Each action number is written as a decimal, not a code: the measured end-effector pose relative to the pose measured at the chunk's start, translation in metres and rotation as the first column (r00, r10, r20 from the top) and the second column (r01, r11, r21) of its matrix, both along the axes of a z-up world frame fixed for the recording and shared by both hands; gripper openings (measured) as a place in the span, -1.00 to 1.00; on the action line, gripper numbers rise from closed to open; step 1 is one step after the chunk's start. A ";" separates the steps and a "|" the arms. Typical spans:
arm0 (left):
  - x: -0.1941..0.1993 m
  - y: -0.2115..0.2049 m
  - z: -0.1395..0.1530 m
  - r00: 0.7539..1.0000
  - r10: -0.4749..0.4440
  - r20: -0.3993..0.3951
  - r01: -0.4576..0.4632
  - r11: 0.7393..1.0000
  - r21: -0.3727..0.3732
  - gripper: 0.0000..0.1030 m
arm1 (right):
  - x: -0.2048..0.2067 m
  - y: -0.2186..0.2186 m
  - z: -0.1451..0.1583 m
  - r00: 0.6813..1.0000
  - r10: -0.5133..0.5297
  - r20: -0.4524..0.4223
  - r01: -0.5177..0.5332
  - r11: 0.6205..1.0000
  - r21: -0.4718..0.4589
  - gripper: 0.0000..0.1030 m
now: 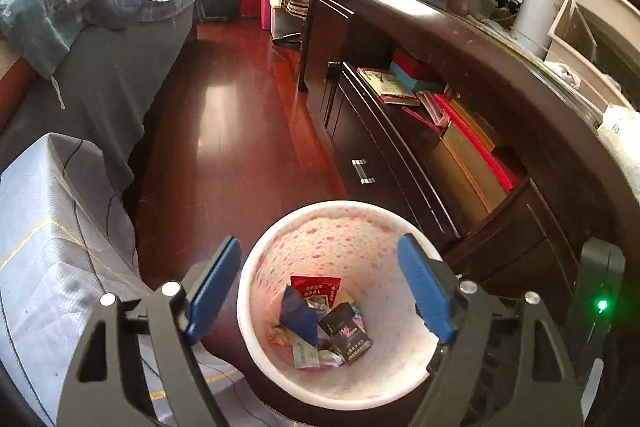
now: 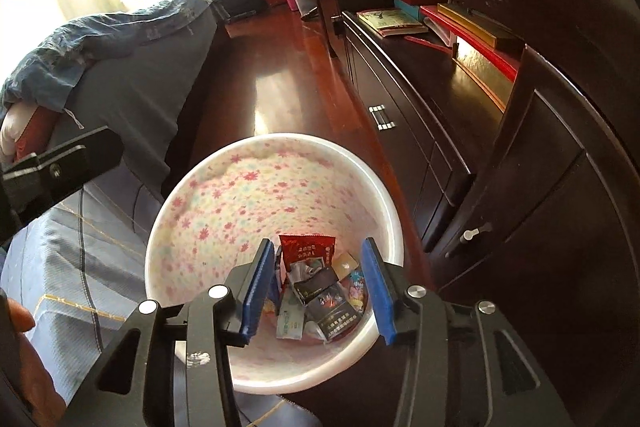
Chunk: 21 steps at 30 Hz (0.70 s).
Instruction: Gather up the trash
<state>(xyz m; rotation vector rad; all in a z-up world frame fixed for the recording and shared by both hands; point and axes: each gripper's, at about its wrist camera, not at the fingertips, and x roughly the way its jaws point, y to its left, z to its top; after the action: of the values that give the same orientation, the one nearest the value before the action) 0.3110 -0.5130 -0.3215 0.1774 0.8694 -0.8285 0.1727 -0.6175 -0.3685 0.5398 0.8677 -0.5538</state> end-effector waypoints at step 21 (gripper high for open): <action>-0.049 0.213 0.118 0.899 0.384 0.211 -0.380 0.923 -0.059 0.93 | -0.004 0.162 0.100 0.954 0.275 0.120 -0.261 0.958 -0.120 0.73</action>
<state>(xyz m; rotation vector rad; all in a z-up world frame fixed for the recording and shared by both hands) 0.2619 -0.2995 -0.2031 0.0762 0.6593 -0.4365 0.1689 -0.4553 -0.2687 0.3537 0.7633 -0.3072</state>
